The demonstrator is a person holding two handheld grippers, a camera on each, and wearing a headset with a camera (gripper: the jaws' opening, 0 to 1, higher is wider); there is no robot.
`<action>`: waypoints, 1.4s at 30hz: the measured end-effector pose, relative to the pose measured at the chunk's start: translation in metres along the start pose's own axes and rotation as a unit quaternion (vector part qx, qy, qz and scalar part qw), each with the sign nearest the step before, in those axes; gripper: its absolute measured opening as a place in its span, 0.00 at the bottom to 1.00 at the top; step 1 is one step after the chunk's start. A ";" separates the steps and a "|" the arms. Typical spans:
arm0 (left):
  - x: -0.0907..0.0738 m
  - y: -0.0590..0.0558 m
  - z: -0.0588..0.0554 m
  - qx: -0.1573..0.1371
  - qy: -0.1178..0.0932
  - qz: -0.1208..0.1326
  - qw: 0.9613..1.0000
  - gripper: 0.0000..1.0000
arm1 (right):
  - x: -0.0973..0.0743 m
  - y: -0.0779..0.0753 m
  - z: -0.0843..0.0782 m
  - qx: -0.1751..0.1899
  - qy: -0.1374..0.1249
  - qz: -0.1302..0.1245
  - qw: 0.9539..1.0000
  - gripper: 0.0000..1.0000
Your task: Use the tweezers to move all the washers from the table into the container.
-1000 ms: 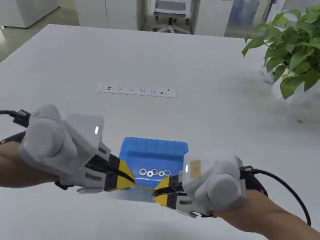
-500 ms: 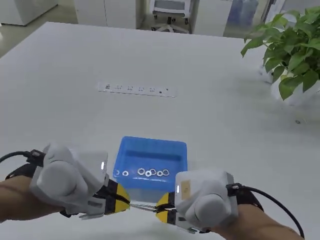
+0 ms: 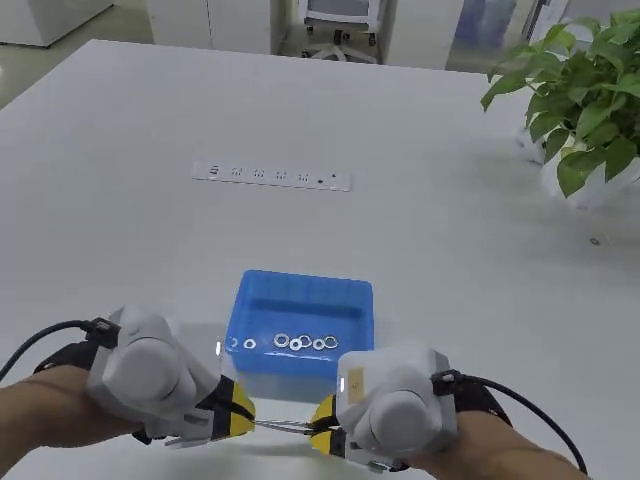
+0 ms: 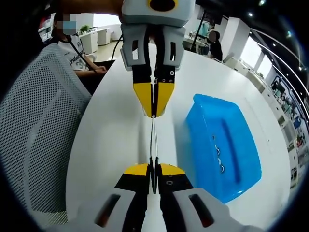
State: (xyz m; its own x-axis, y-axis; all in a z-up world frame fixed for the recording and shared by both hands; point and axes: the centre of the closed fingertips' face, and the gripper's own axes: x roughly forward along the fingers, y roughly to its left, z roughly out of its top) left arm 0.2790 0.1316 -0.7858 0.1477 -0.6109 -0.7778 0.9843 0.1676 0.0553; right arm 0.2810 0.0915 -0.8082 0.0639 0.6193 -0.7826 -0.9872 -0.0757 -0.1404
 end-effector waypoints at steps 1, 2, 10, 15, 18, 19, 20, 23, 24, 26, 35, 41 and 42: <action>0.001 0.000 -0.001 -0.003 0.000 -0.002 1.000 0.05 | 0.000 0.000 -0.001 0.000 0.001 0.001 1.000 0.08; 0.002 0.000 -0.002 -0.005 0.000 -0.003 1.000 0.05 | 0.001 0.001 -0.002 0.004 0.003 0.005 1.000 0.08; 0.006 -0.005 -0.009 -0.014 0.009 -0.022 1.000 0.06 | 0.006 0.007 -0.003 0.011 0.002 0.018 1.000 0.10; 0.009 -0.009 -0.015 -0.014 0.018 -0.030 0.999 0.06 | 0.007 0.009 -0.001 0.018 -0.001 0.026 1.000 0.11; 0.010 -0.012 -0.018 -0.016 0.023 -0.037 0.999 0.06 | 0.007 0.012 -0.001 0.024 0.000 0.034 0.999 0.11; 0.010 -0.013 -0.018 -0.014 0.025 -0.039 0.999 0.06 | 0.007 0.014 -0.001 0.025 0.000 0.039 0.999 0.11; 0.011 -0.014 -0.019 -0.013 0.027 -0.040 0.999 0.06 | 0.007 0.015 0.000 0.023 0.000 0.040 0.999 0.11; 0.012 -0.017 -0.020 -0.014 0.030 -0.044 0.998 0.06 | 0.006 0.017 0.000 0.026 -0.001 0.041 0.999 0.11; 0.012 -0.017 -0.021 -0.013 0.031 -0.045 0.998 0.06 | 0.006 0.017 0.000 0.029 -0.001 0.042 0.999 0.12; 0.012 -0.019 -0.022 -0.014 0.033 -0.050 0.998 0.06 | 0.006 0.018 0.000 0.032 -0.001 0.043 0.999 0.12; 0.013 -0.018 -0.026 -0.014 0.038 -0.050 0.998 0.06 | 0.005 0.020 -0.001 0.040 0.001 0.049 0.998 0.14; 0.010 -0.014 -0.025 -0.022 0.033 -0.037 0.999 0.12 | -0.001 0.022 -0.003 0.045 0.003 0.047 0.998 0.19; 0.009 -0.014 -0.024 -0.025 0.031 -0.036 0.999 0.14 | -0.003 0.022 -0.004 0.047 0.002 0.044 0.998 0.20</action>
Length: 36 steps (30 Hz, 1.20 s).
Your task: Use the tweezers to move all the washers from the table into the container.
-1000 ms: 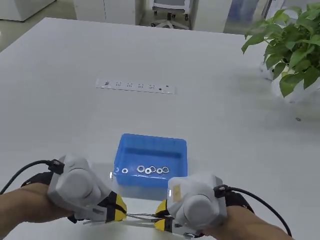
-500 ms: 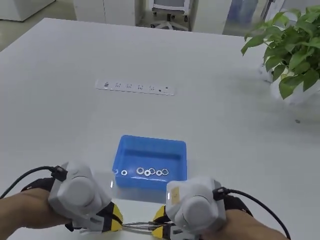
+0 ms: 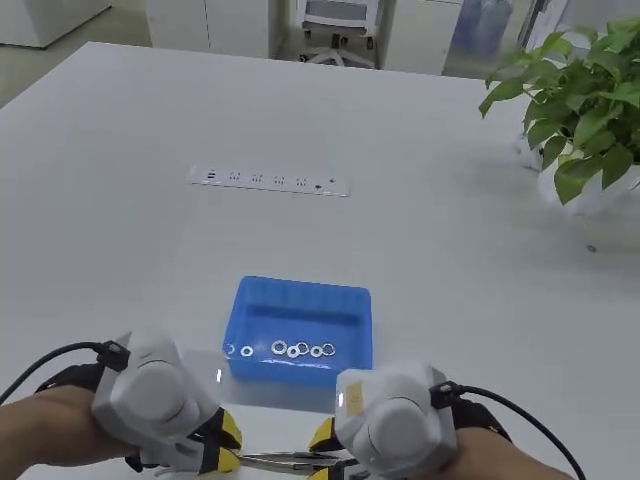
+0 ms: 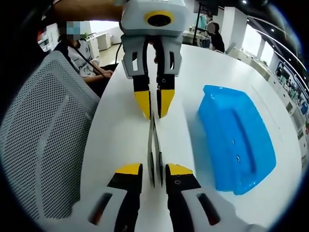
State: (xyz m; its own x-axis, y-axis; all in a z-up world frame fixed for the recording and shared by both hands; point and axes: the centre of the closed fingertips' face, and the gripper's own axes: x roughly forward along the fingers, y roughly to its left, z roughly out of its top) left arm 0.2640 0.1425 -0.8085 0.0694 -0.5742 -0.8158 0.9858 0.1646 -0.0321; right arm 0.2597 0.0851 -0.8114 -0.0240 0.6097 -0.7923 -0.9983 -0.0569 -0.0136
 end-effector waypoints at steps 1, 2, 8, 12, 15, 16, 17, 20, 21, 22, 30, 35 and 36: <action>-0.001 0.000 0.000 -0.002 -0.002 0.002 1.000 0.15 | -0.002 -0.001 0.000 0.001 -0.002 -0.005 1.000 0.21; -0.003 0.001 0.001 -0.007 -0.006 0.005 1.000 0.16 | -0.005 -0.004 0.000 0.006 -0.005 -0.012 1.000 0.23; -0.016 0.003 0.003 -0.031 -0.024 0.019 0.999 0.24 | -0.025 -0.015 0.000 0.032 -0.022 -0.044 0.998 0.31; -0.030 0.004 0.007 -0.047 -0.046 0.032 0.997 0.29 | -0.043 -0.023 -0.001 0.057 -0.040 -0.070 0.995 0.36; -0.039 0.004 0.008 -0.061 -0.055 0.039 0.996 0.30 | -0.056 -0.029 -0.004 0.077 -0.053 -0.087 0.992 0.40; -0.042 0.004 0.007 -0.064 -0.058 0.042 0.995 0.31 | -0.059 -0.029 -0.005 0.080 -0.055 -0.089 0.991 0.42; -0.044 0.004 0.007 -0.066 -0.060 0.045 0.995 0.33 | -0.064 -0.031 -0.006 0.085 -0.059 -0.097 0.990 0.43; -0.053 0.006 0.010 -0.074 -0.072 0.057 0.993 0.37 | -0.075 -0.036 -0.009 0.106 -0.074 -0.114 0.985 0.48; -0.056 0.006 0.011 -0.077 -0.076 0.061 0.992 0.39 | -0.079 -0.038 -0.009 0.111 -0.082 -0.119 0.983 0.49; -0.059 0.008 0.012 -0.078 -0.083 0.068 0.991 0.41 | -0.082 -0.039 -0.010 0.114 -0.085 -0.124 0.982 0.51; -0.081 0.019 0.024 -0.087 -0.127 0.096 0.983 0.68 | -0.105 -0.049 -0.010 0.134 -0.136 -0.148 0.970 0.72; -0.088 0.022 0.026 -0.088 -0.139 0.099 0.981 0.82 | -0.118 -0.054 -0.016 0.145 -0.149 -0.155 0.966 0.84; -0.088 0.022 0.027 -0.088 -0.140 0.099 0.981 0.84 | -0.120 -0.054 -0.017 0.147 -0.149 -0.156 0.965 0.86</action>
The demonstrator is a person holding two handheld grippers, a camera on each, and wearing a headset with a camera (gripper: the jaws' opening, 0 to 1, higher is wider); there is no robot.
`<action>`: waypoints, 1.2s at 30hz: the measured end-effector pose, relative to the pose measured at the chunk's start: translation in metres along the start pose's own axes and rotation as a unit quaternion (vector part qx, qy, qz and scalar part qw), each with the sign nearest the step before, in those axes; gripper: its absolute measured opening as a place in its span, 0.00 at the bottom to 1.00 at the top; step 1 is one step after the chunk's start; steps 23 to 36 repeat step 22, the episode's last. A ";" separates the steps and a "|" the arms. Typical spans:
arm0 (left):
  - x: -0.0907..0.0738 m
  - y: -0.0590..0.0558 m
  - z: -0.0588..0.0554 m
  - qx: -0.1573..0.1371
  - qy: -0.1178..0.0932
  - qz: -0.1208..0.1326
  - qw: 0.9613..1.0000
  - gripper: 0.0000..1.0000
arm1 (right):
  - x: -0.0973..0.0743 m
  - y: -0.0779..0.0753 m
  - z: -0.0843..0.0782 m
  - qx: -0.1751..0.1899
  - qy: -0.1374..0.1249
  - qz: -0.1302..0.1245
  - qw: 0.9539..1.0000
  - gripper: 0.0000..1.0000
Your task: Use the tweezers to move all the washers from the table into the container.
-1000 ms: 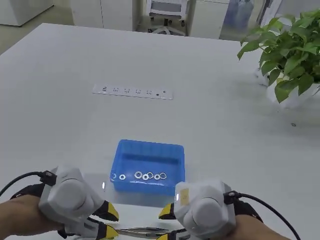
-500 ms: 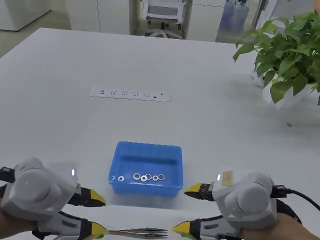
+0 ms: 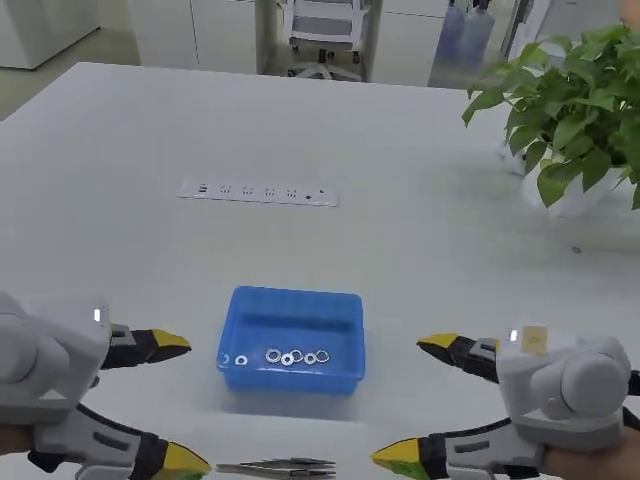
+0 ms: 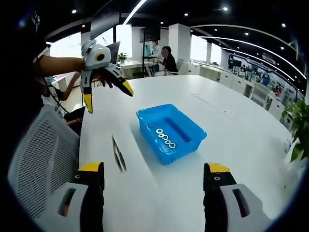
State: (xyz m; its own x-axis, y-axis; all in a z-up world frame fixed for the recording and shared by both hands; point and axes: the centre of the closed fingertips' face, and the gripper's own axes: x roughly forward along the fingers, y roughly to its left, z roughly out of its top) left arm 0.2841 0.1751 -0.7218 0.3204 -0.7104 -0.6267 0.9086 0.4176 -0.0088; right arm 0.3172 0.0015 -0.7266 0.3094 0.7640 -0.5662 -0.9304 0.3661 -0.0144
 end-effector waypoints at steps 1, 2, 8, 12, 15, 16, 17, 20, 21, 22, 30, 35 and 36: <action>0.000 0.000 0.002 -0.002 -0.003 0.001 1.000 0.86 | -0.003 -0.001 -0.001 0.002 -0.001 -0.001 1.000 0.88; 0.000 0.000 0.003 -0.002 -0.005 0.001 1.000 0.88 | -0.005 -0.001 -0.001 0.003 -0.002 0.000 1.000 0.90; -0.002 0.001 0.009 -0.003 -0.010 -0.002 1.000 0.94 | -0.014 -0.004 -0.008 0.017 0.003 -0.001 1.000 1.00; -0.004 0.004 0.010 0.000 -0.008 0.002 1.000 0.98 | -0.017 -0.004 -0.012 0.013 0.016 -0.002 1.000 1.00; -0.005 0.005 0.009 0.000 -0.004 0.003 1.000 0.99 | -0.017 -0.004 -0.012 0.016 0.014 0.000 1.000 1.00; -0.005 0.005 0.008 0.000 -0.003 0.002 1.000 0.99 | -0.017 -0.003 -0.013 0.017 0.014 0.000 1.000 1.00; -0.005 0.005 0.008 0.001 -0.002 0.001 1.000 0.99 | -0.018 -0.003 -0.013 0.016 0.014 0.000 1.000 1.00; -0.006 0.005 0.004 0.004 0.008 0.000 1.000 0.99 | -0.019 -0.003 -0.016 0.013 0.021 -0.002 1.000 1.00; -0.007 0.004 0.003 0.006 0.012 -0.001 1.000 0.99 | -0.019 -0.003 -0.017 0.012 0.022 -0.002 1.000 1.00; -0.007 0.004 0.003 0.006 0.012 -0.002 1.000 0.99 | -0.019 -0.003 -0.017 0.012 0.022 -0.003 1.000 1.00; -0.007 0.004 0.003 0.006 0.012 -0.002 1.000 0.99 | -0.019 -0.003 -0.017 0.012 0.022 -0.003 1.000 1.00; -0.007 0.004 0.003 0.006 0.012 -0.002 1.000 0.99 | -0.019 -0.003 -0.017 0.012 0.022 -0.003 1.000 1.00; -0.007 0.004 0.003 0.006 0.012 -0.002 1.000 0.99 | -0.019 -0.003 -0.017 0.012 0.022 -0.003 1.000 1.00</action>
